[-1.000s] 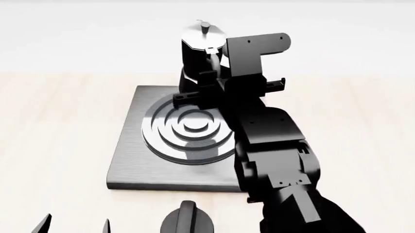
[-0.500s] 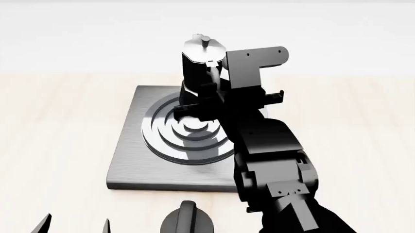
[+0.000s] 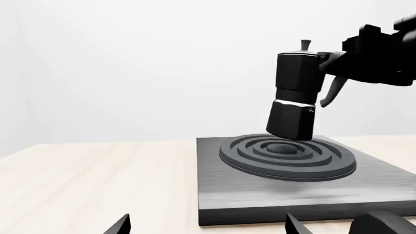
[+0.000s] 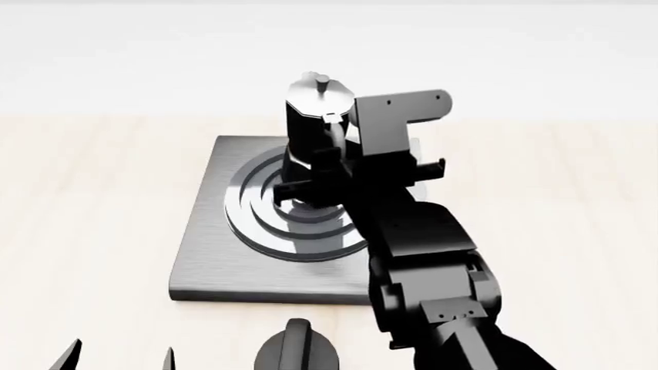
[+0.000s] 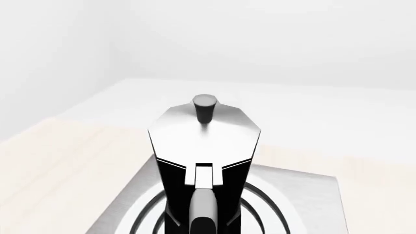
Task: Put the moka pot on the stove.
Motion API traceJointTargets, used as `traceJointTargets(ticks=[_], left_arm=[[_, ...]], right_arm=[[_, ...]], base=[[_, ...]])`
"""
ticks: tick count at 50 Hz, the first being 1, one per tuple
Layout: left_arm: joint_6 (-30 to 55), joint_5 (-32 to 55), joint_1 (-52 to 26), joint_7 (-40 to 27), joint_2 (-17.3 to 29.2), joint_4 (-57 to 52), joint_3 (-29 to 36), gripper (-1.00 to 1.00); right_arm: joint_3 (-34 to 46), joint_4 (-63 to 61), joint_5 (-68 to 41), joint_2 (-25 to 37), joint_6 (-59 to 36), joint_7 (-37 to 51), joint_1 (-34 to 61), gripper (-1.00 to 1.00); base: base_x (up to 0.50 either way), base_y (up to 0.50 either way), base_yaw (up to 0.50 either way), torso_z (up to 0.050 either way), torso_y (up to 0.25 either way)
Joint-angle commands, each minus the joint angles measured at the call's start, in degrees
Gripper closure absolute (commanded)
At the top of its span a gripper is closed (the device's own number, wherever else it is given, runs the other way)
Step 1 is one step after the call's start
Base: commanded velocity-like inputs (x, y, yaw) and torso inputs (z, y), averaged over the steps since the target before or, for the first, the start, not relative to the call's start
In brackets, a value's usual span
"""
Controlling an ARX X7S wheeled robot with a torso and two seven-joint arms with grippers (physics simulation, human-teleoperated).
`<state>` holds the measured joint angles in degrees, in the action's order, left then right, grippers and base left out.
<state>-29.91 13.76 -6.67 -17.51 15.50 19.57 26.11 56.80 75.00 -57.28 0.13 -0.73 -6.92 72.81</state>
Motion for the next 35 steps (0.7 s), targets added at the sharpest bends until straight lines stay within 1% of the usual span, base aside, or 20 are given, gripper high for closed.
traceJointTargets(ticks=[1, 7, 12, 24, 35], left_arm=[[-0.13, 0.10, -0.04, -0.09, 0.05, 0.06, 0.12, -1.00], [-0.07, 0.22, -0.05, -0.12, 0.09, 0.03, 0.19, -1.00], [-0.04, 0.17, -0.06, -0.26, 0.12, 0.01, 0.24, -1.00], [-0.08, 0.20, -0.09, -0.41, 0.19, 0.03, 0.36, -1.00], [-0.20, 0.22, -0.14, -0.49, 0.25, 0.08, 0.50, -1.00]], right_arm=[[1.20, -0.03, -1.40, -0.12, 0.45, 0.10, 0.28, 1.00], [2.46, -0.03, -2.62, -0.12, 0.63, 0.29, 0.18, 1.00], [1.17, -0.02, -1.43, -0.12, 0.25, 0.29, -0.19, 1.00], [4.03, -0.03, -4.21, -0.12, 0.74, 0.51, -0.52, 1.00], [4.64, -0.03, -4.86, -0.12, 0.79, 0.53, -0.80, 1.00]], base=[[0.00, 0.00, 0.00, 0.000, 0.000], [0.00, 0.00, 0.00, 0.002, 0.002], [0.00, 0.00, 0.00, 0.000, 0.000], [0.00, 0.00, 0.00, 0.000, 0.002], [0.00, 0.00, 0.00, 0.000, 0.001]])
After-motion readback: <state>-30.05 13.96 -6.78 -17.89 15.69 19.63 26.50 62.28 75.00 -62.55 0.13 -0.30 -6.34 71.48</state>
